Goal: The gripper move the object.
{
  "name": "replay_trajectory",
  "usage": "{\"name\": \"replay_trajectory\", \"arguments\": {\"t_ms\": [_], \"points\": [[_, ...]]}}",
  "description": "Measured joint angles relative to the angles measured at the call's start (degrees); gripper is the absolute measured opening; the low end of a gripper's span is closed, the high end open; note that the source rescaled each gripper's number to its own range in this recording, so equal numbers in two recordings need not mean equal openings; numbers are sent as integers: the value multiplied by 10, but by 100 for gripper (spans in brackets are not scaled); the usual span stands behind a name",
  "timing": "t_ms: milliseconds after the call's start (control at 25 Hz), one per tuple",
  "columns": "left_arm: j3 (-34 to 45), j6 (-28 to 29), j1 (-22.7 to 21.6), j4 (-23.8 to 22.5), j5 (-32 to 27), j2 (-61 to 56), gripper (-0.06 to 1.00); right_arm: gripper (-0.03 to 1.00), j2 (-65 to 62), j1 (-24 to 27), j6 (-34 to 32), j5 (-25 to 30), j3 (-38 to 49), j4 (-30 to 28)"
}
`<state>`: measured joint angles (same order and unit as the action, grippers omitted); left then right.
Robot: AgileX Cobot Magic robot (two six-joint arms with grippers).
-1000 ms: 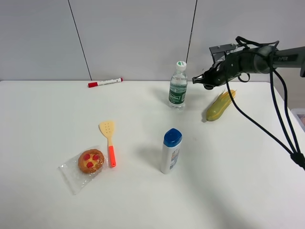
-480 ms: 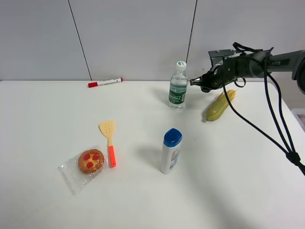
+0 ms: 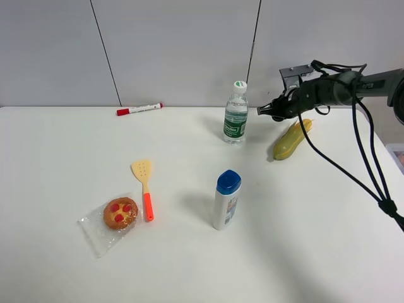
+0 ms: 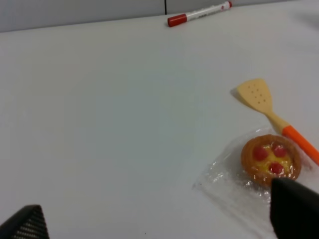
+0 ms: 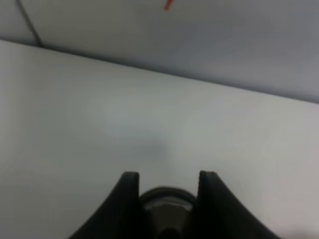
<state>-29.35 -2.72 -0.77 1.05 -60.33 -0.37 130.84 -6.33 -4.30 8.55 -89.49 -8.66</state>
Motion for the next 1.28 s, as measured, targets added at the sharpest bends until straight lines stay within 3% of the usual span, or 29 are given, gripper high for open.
{"name": "replay_trajectory", "arguments": {"t_ms": [600,1040,1120,1240,1280], "points": [[0,0,0,0,0,0,100,0,31,10,0,-57,0,0],[0,0,0,0,0,0,100,1,48,10,0,-70,0,0],[0,0,0,0,0,0,100,16,48,10,0,-72,0,0],[0,0,0,0,0,0,100,64,48,10,0,-78,0,0],[0,0,0,0,0,0,100,75,48,10,0,-82,0,0]]}}
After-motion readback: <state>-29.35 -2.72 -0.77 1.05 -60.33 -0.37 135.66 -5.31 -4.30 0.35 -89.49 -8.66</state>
